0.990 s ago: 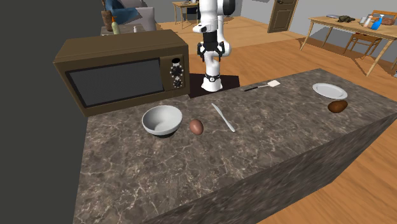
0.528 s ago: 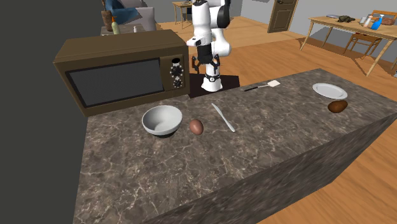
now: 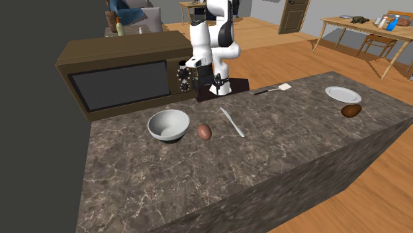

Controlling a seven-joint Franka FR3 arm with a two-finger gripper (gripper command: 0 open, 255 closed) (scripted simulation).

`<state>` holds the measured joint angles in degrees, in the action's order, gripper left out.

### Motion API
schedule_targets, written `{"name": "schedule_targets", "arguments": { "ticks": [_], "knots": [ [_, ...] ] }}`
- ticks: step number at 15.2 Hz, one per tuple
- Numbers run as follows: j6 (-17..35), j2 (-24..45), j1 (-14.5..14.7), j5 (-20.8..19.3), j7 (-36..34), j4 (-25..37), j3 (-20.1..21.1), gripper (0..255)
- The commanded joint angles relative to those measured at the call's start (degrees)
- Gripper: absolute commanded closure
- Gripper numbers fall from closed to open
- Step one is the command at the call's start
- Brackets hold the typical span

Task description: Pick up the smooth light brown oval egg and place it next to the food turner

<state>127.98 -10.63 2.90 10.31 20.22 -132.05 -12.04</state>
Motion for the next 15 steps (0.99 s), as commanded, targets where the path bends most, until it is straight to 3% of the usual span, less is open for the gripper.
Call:
{"name": "schedule_targets", "arguments": {
  "ticks": [1, 11, 15],
  "knots": [
    [1.96, 4.09, 0.42, 2.04, 3.36, 2.41, -0.78, 0],
    [5.98, 26.72, -1.05, 13.93, 18.69, 21.32, -0.12, 0],
    [7.57, 29.12, -1.27, 15.07, 19.60, 22.13, 0.57, 0]
  ]
}}
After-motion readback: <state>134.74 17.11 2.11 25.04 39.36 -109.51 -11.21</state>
